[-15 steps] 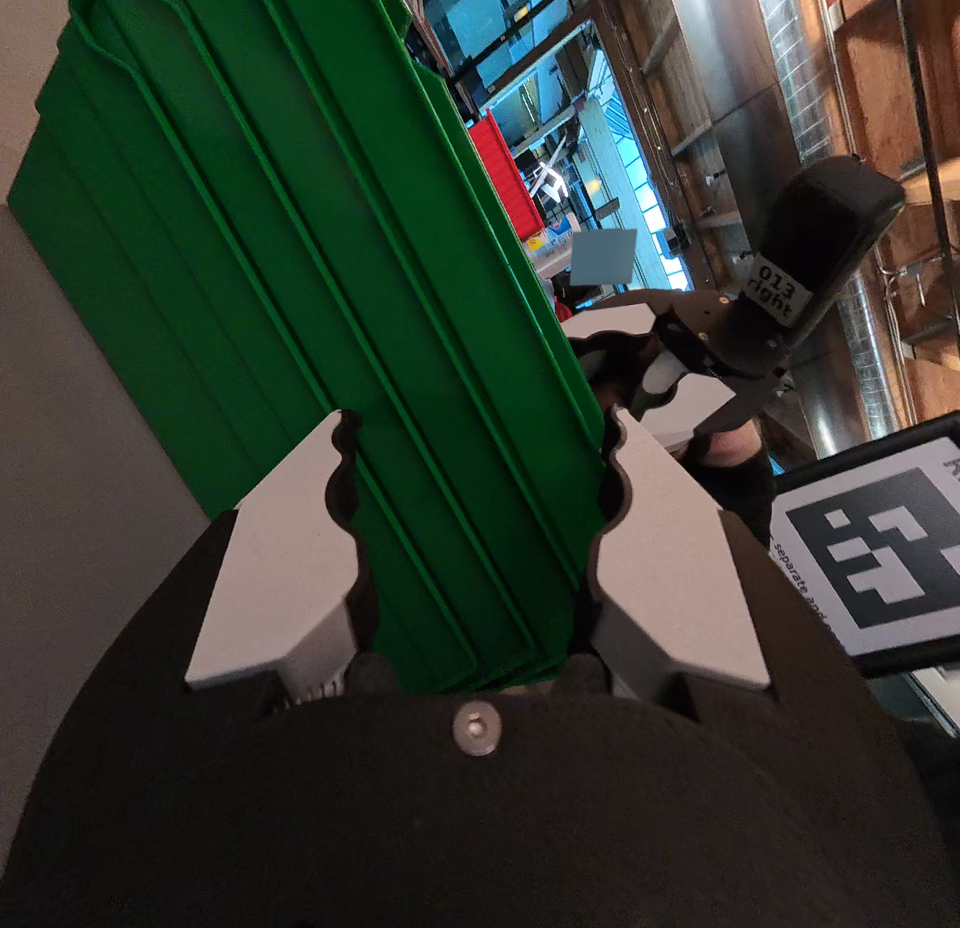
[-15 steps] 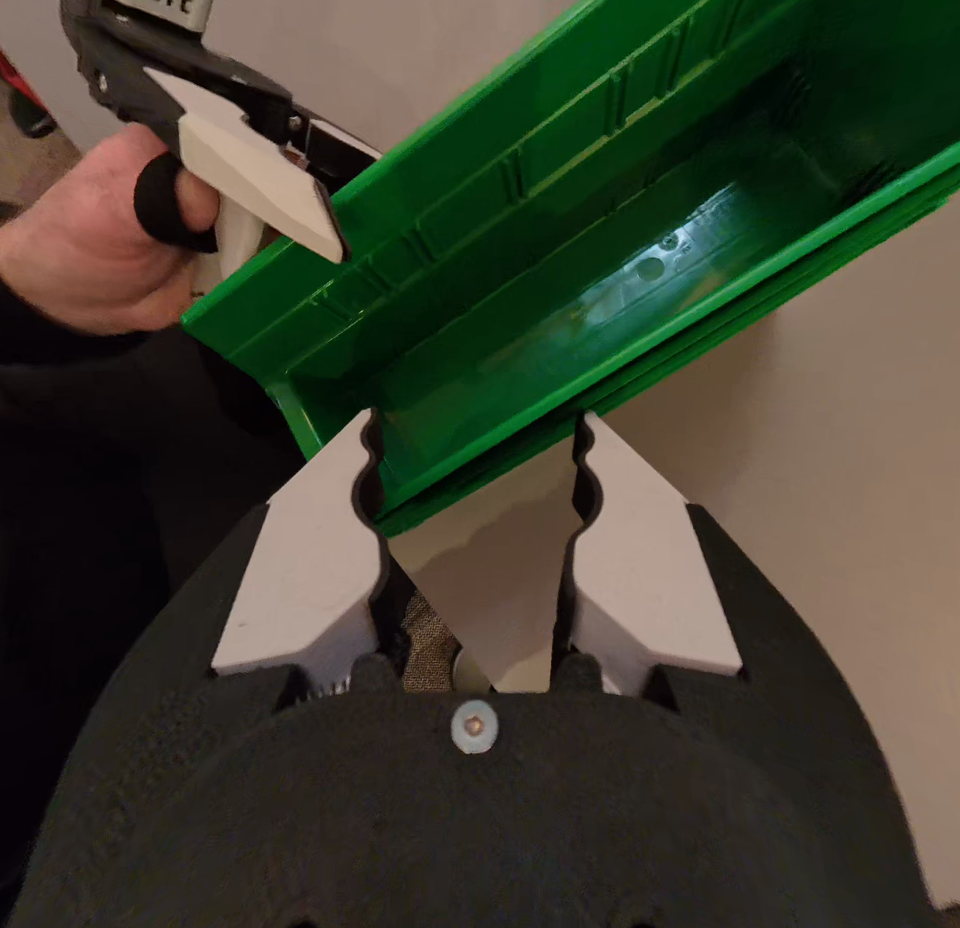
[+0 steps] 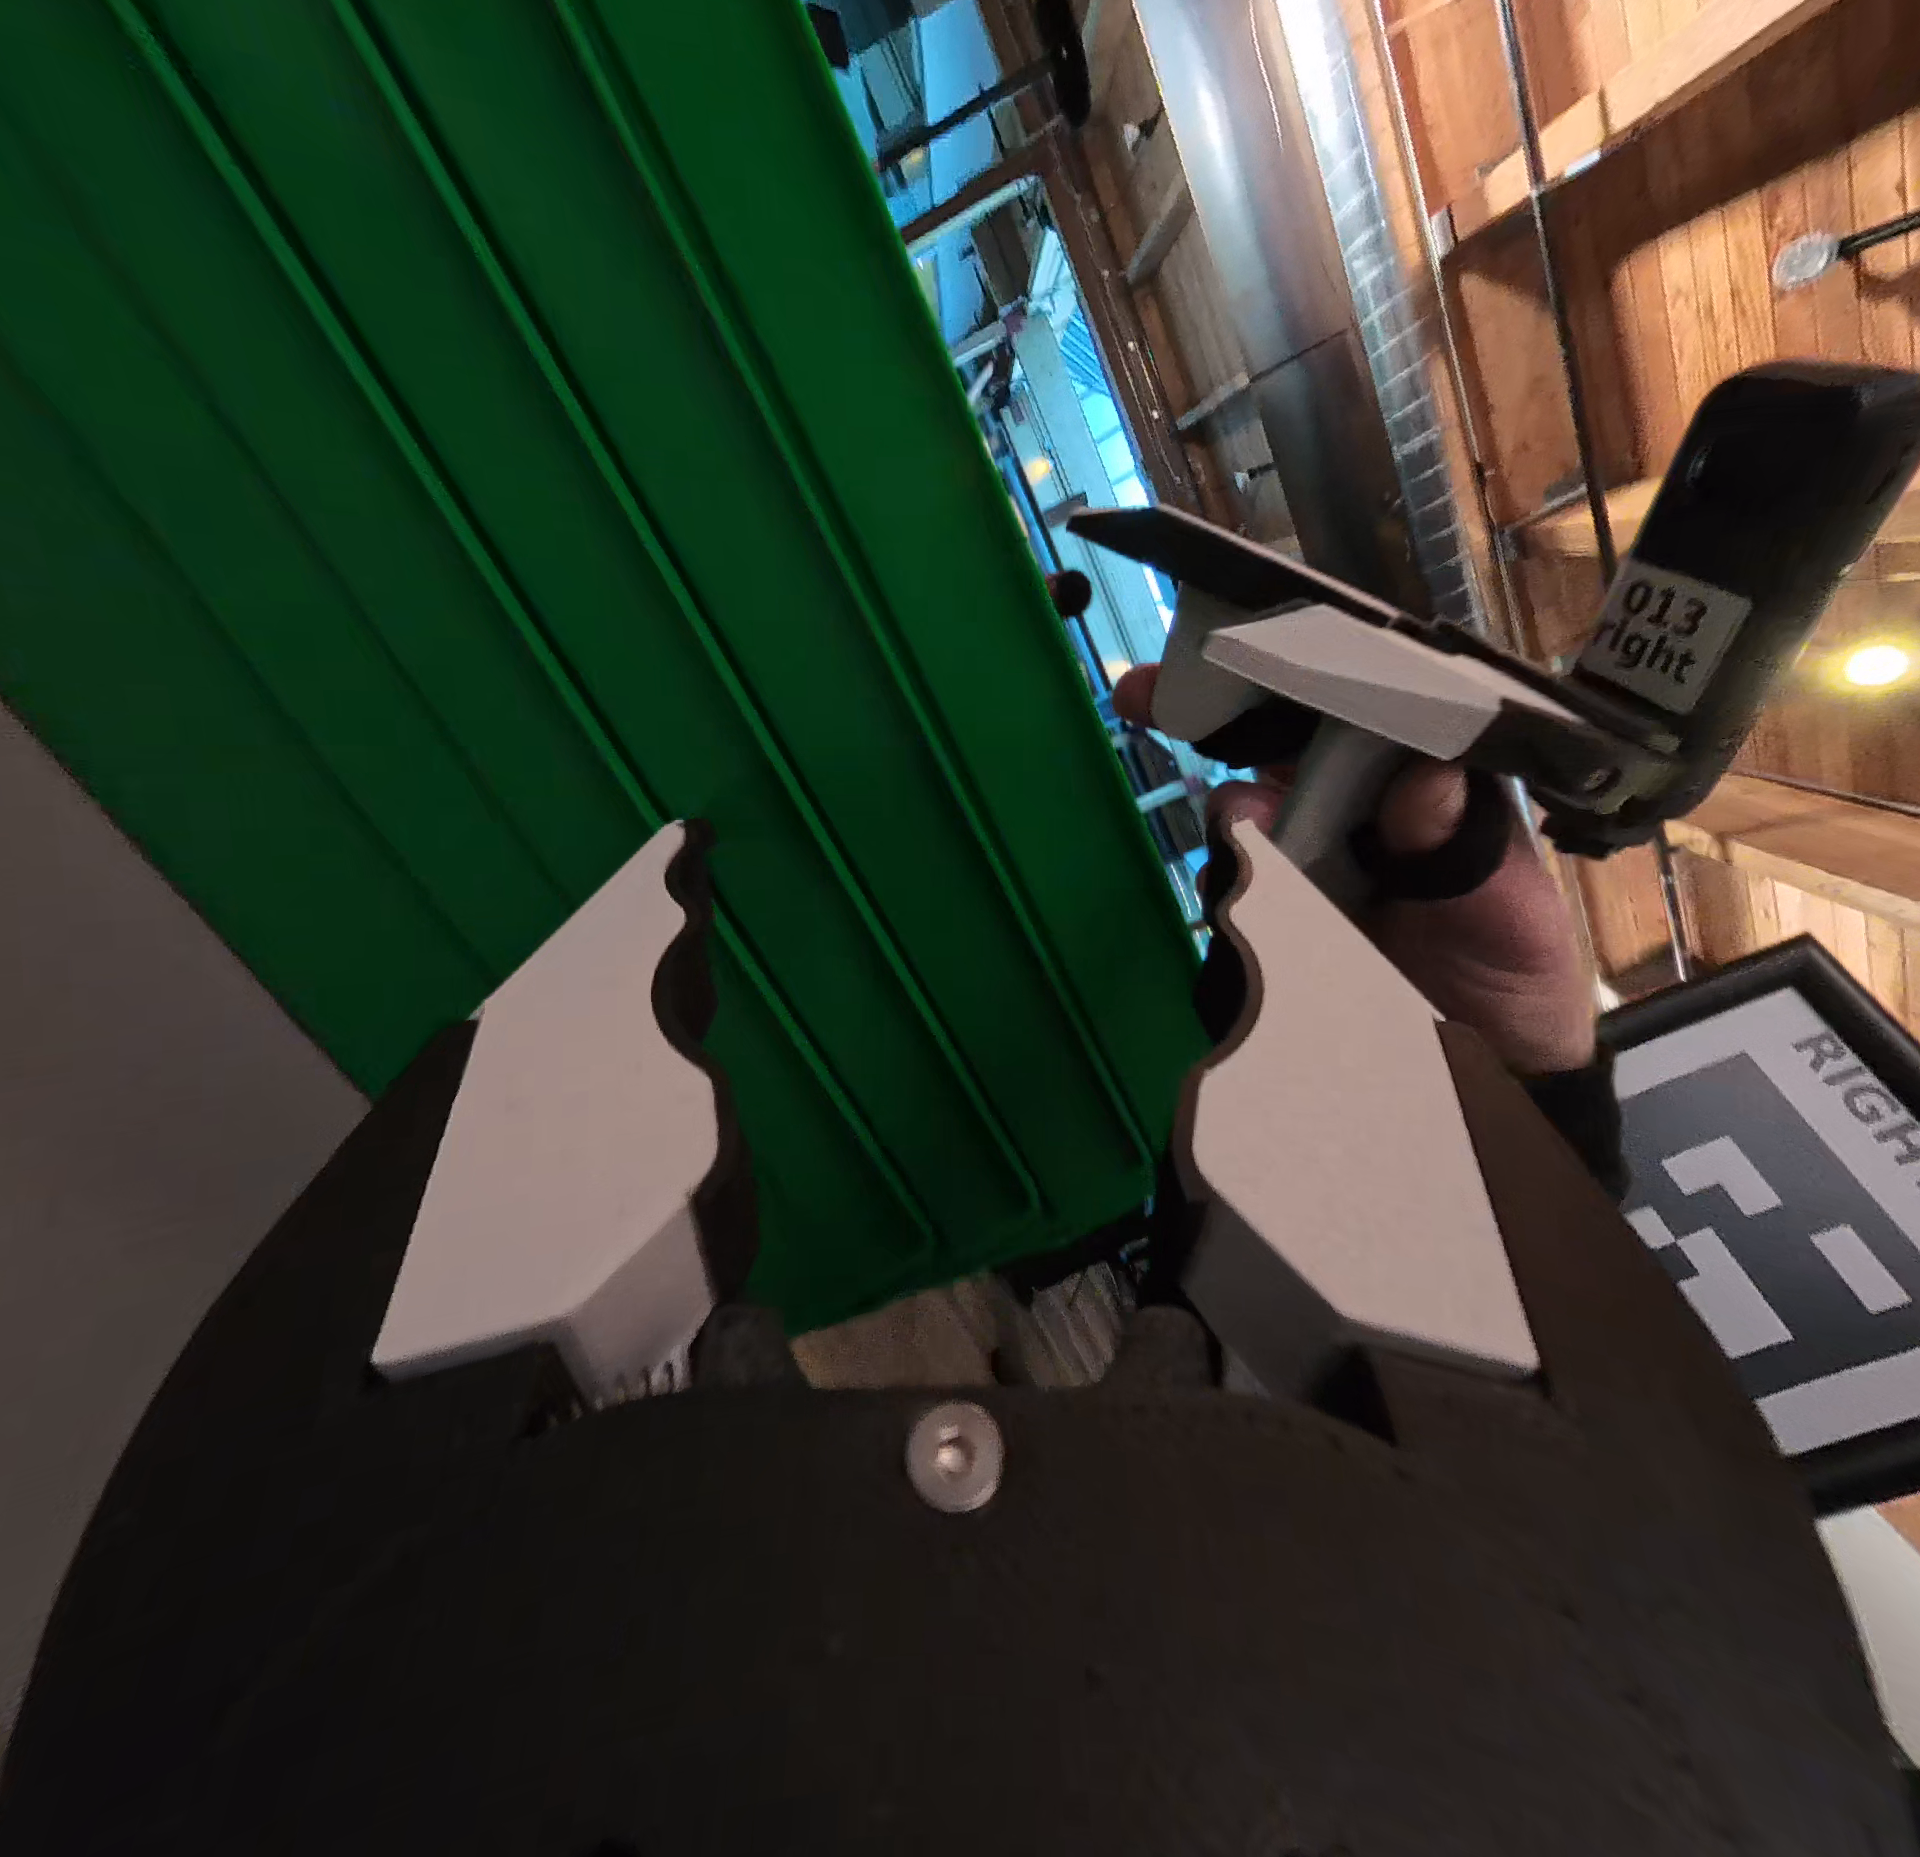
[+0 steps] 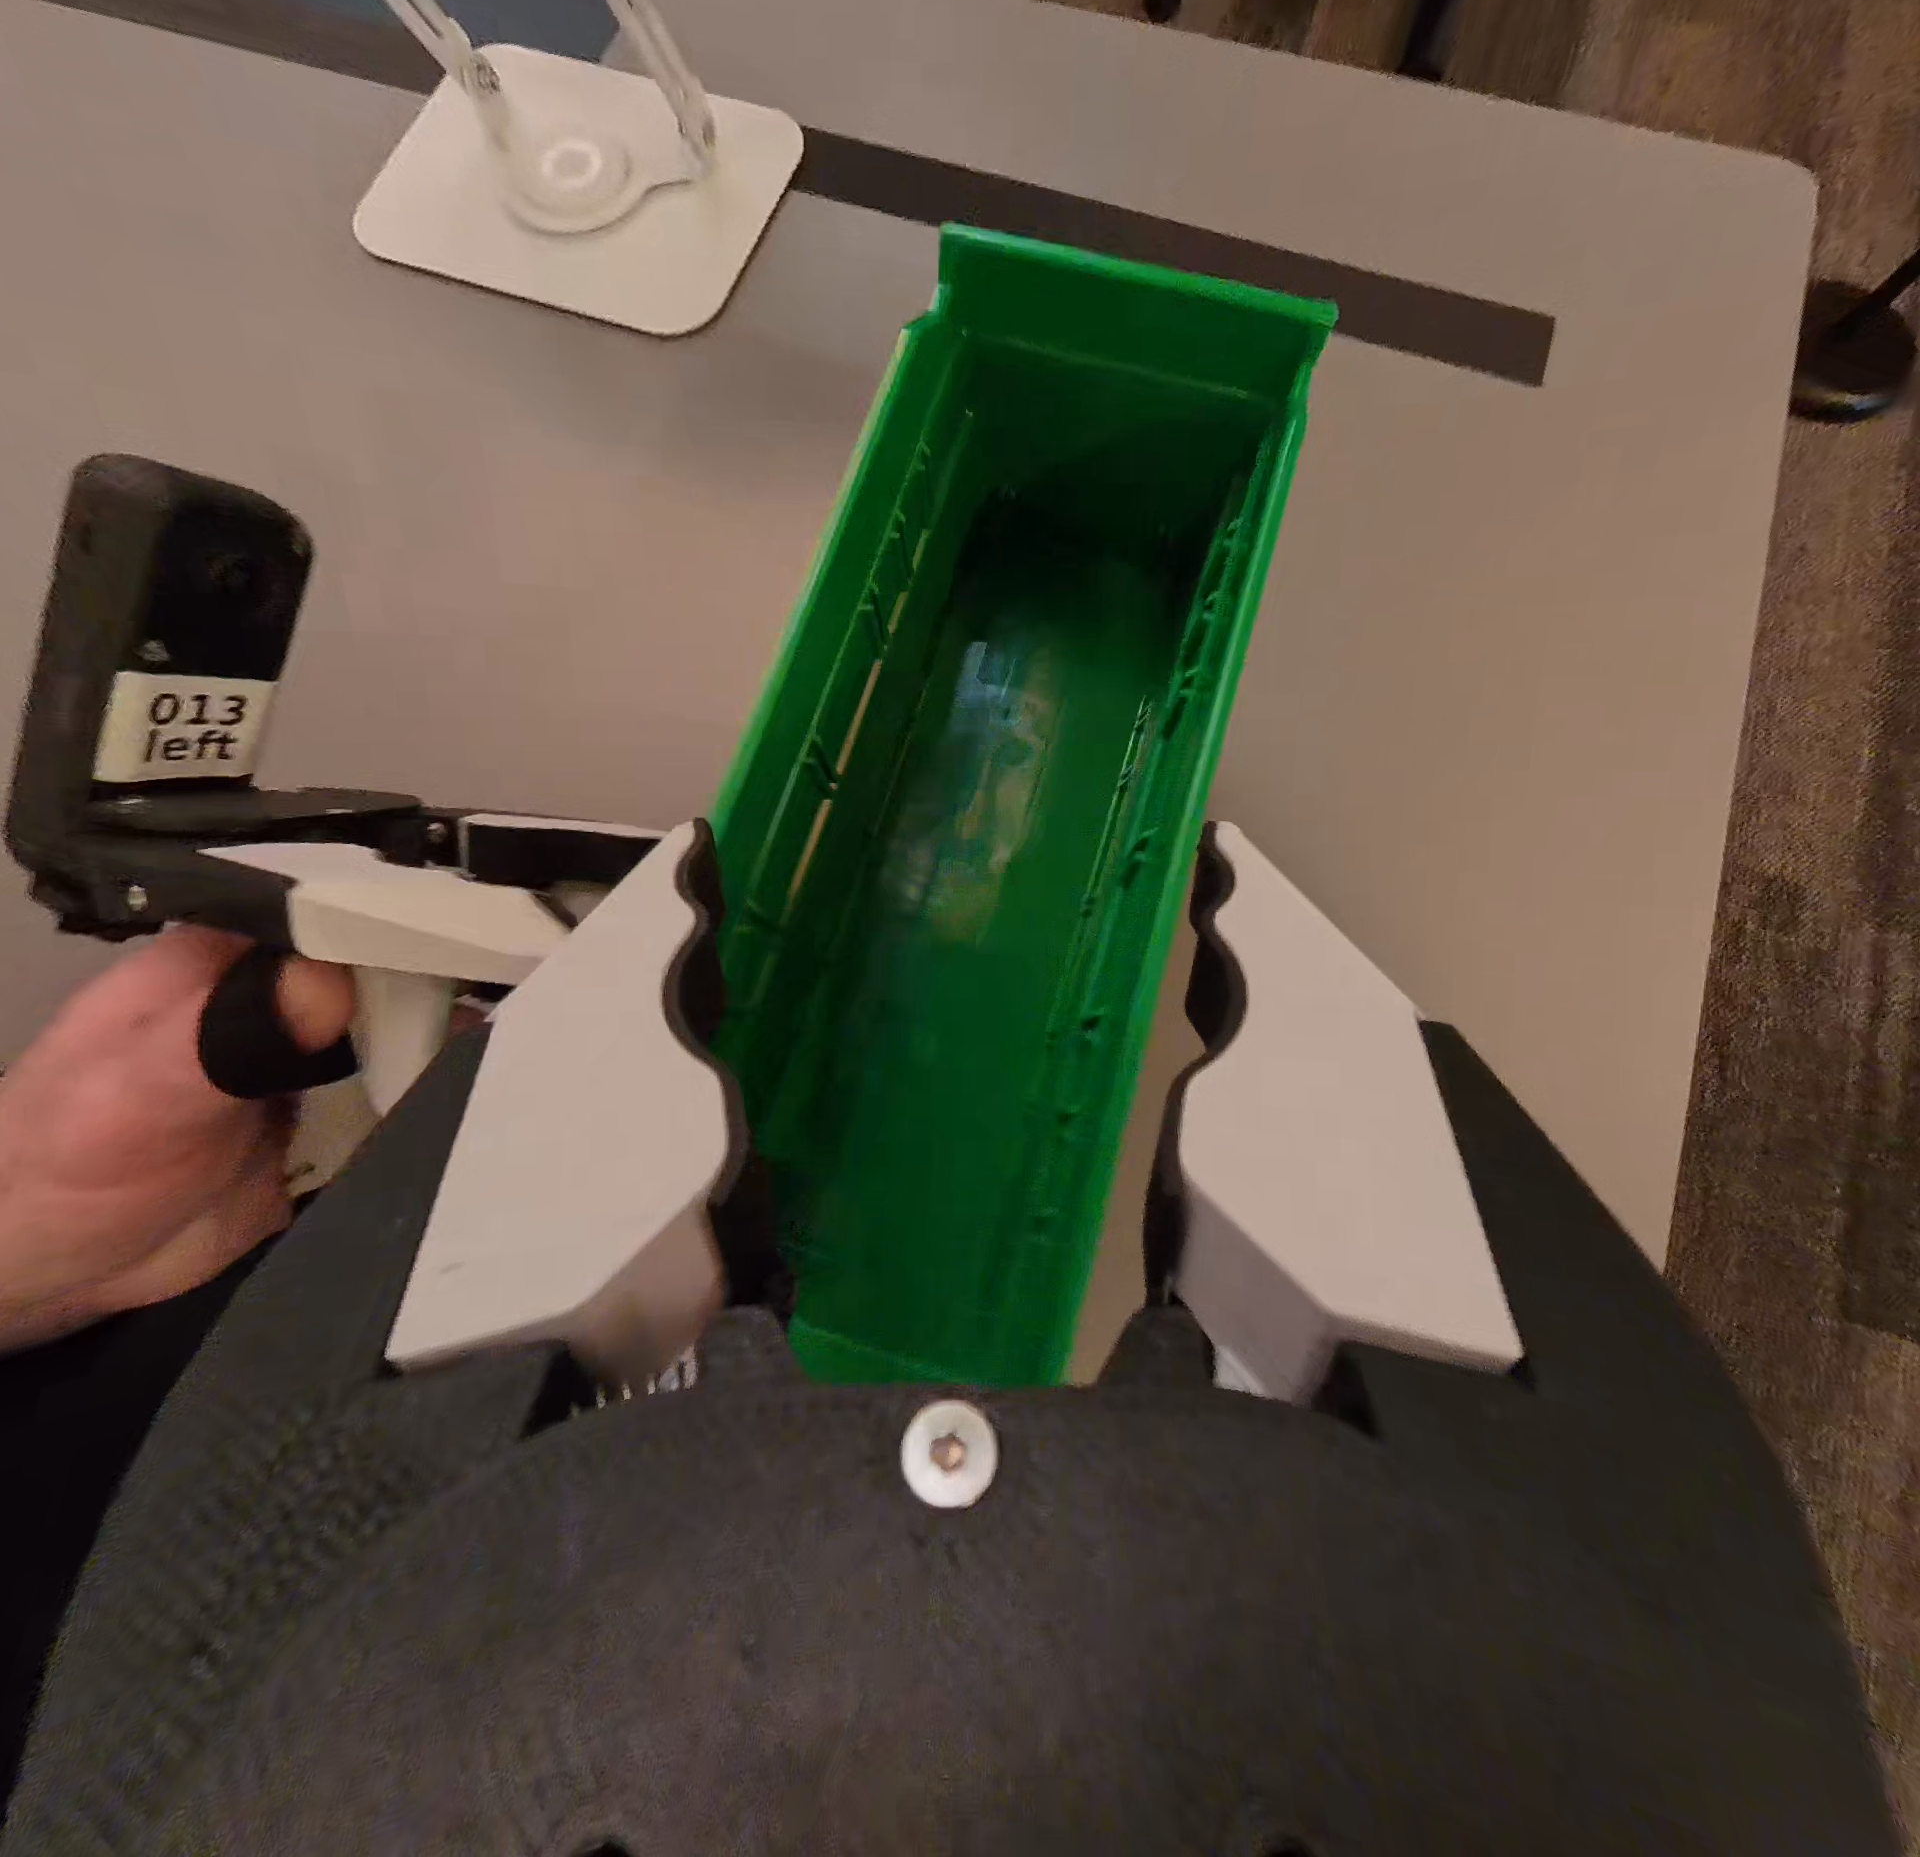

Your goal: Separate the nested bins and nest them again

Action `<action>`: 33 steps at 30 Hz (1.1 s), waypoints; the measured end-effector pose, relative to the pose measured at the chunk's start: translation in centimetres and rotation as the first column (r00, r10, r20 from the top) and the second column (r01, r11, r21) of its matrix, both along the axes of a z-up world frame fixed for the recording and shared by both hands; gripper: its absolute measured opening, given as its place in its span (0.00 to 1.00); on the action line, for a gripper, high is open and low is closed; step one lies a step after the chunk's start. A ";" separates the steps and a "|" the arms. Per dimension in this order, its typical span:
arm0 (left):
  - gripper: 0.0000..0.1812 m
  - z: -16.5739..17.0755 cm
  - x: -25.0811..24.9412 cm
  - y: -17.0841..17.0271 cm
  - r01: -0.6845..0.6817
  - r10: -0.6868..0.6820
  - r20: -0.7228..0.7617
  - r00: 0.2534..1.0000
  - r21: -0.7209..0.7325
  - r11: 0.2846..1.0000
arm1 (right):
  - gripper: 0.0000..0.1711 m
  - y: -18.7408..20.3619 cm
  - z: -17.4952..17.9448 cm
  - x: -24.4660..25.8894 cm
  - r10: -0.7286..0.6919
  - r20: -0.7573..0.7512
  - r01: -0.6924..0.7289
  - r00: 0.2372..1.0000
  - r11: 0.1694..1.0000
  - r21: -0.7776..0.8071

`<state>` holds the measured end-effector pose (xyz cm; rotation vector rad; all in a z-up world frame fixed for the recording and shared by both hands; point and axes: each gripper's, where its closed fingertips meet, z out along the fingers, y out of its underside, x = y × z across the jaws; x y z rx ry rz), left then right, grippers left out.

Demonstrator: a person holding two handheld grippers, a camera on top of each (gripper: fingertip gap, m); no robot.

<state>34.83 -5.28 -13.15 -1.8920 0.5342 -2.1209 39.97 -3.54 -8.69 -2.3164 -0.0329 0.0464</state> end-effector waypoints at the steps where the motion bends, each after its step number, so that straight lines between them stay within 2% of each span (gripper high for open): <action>1: 0.51 -0.1 0.6 -0.7 0.030 -0.030 0.000 1.000 0.007 1.000 | 0.55 -0.4 -0.1 0.1 -0.001 -0.007 0.001 1.000 1.000 -0.016; 4: 0.53 0.3 1.2 -1.5 0.077 -0.077 0.031 0.997 0.006 0.997 | 0.67 -1.1 -1.1 0.2 0.008 -0.018 -0.009 1.000 0.998 -0.061; 6: 0.53 0.5 0.5 -2.1 0.118 -0.120 0.024 0.992 0.058 0.991 | 0.72 -1.2 -2.1 0.7 -0.002 0.012 0.004 1.000 0.995 -0.095; 9: 0.53 -0.1 -2.1 -2.2 0.166 -0.161 -0.047 0.986 0.150 0.975 | 0.73 -0.7 -3.1 1.4 -0.002 0.084 0.011 0.996 0.993 -0.116; 13: 0.53 -1.2 -7.6 0.2 0.161 -0.132 -0.145 0.981 0.211 0.964 | 0.65 -0.4 -3.3 2.2 -0.024 0.111 0.038 0.993 0.992 -0.124; 16: 0.54 -2.3 -12.8 1.9 0.160 -0.096 -0.238 0.966 0.265 0.951 | 0.64 -0.2 -3.2 2.3 -0.053 0.101 0.065 0.994 0.990 -0.123; 20: 0.54 -4.3 -20.2 5.0 0.128 0.027 -0.381 0.924 0.375 0.918 | 0.68 0.3 -3.2 2.6 -0.053 0.131 0.074 0.990 0.985 -0.157; 25: 0.52 -4.7 -27.8 8.8 0.003 0.184 -0.410 0.893 0.415 0.910 | 0.69 0.9 -4.3 2.4 -0.008 0.118 0.039 0.993 0.965 -0.259; 28: 0.51 -4.8 -29.6 9.6 -0.052 0.188 -0.381 0.905 0.340 0.939 | 0.64 1.1 -4.3 2.6 0.010 0.119 0.025 0.993 0.958 -0.286; 33: 0.50 -5.4 -30.3 10.8 -0.084 0.214 -0.370 0.904 0.335 0.938 | 0.57 1.2 -4.0 2.7 0.016 0.124 0.019 0.992 0.959 -0.281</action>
